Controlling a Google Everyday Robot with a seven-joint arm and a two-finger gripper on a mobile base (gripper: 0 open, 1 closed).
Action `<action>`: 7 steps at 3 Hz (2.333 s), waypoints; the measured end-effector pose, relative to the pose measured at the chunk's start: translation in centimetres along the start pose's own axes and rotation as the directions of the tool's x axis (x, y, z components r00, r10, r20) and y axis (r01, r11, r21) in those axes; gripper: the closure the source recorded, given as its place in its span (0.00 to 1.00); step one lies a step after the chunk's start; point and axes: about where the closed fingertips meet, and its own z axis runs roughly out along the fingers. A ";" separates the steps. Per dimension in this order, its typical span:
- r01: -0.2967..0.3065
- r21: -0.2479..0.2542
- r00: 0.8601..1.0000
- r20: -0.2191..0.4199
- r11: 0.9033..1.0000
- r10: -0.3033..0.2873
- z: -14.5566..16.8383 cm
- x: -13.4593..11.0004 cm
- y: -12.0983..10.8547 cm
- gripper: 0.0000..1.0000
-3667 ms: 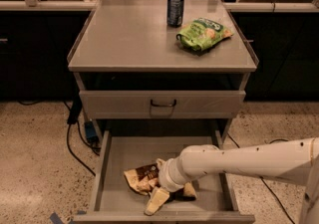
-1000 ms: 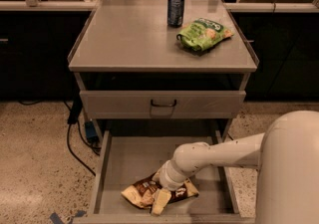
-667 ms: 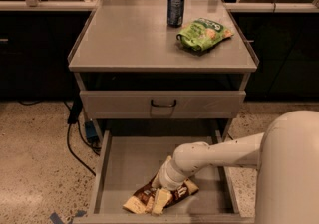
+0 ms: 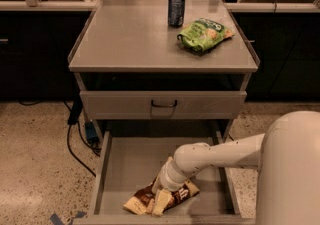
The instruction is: Pick brown chip bag from middle drawer and place on counter
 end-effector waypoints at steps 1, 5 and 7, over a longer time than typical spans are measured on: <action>0.000 0.000 1.000 0.000 1.000 0.000 0.0 0.0 0.0 1.00; 0.010 -0.007 1.000 -0.007 1.000 -0.010 -1.6 -0.8 0.1 1.00; 0.010 -0.007 1.000 -0.007 1.000 -0.010 -2.4 -1.2 0.2 0.83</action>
Offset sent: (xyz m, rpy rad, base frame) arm 0.0528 0.0154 -0.0010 -0.0158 -0.0775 0.0562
